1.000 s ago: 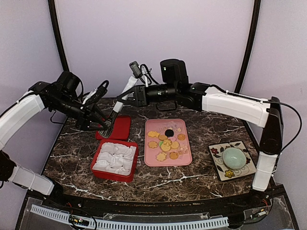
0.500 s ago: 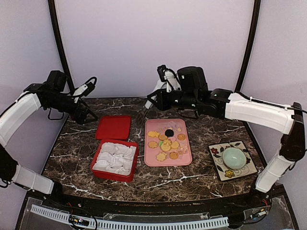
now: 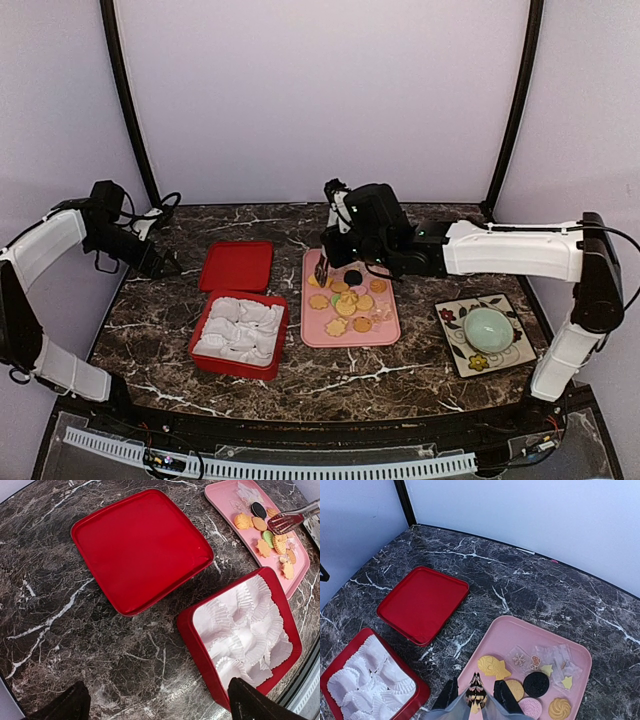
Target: Pack the cookies
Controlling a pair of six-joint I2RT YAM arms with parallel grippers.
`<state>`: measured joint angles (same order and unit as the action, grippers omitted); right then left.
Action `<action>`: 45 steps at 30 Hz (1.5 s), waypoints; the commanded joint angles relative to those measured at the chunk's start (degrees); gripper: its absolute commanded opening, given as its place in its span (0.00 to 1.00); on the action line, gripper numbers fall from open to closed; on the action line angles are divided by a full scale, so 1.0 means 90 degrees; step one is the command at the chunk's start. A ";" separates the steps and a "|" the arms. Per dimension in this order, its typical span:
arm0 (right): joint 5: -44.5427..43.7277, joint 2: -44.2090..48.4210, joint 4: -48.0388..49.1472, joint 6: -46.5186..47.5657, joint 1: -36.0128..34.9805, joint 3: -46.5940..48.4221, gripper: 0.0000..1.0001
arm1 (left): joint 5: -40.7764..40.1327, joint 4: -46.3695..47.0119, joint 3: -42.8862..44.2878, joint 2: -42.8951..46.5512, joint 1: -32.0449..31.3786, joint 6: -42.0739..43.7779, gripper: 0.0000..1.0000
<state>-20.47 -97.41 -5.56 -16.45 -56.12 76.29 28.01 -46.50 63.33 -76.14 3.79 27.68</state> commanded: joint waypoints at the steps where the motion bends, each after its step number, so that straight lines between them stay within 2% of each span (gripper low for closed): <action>1: -0.0255 0.0073 0.0625 0.0001 -0.0333 -0.0176 0.13 | 0.0108 0.0057 -0.0142 -0.0036 0.0116 -0.0004 0.99; 15: -0.0407 -0.0280 0.0902 -0.0056 -0.0503 -0.0271 0.35 | 0.0426 -0.0156 -0.0082 0.0057 0.0116 0.0167 0.99; 26: -0.0528 -0.0301 0.0938 -0.0073 -0.0503 -0.0479 0.37 | 0.0408 -0.0204 0.0068 0.0032 0.0116 0.0159 0.99; 45: -0.0589 -0.0703 0.0891 0.0055 -0.0503 -0.0258 0.41 | 0.0541 -0.0253 0.0064 0.0149 0.0121 0.0210 0.99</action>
<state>-24.51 -102.59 0.03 -16.51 -60.27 72.10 31.42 -46.87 62.65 -76.79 4.73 28.53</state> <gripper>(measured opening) 0.408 0.988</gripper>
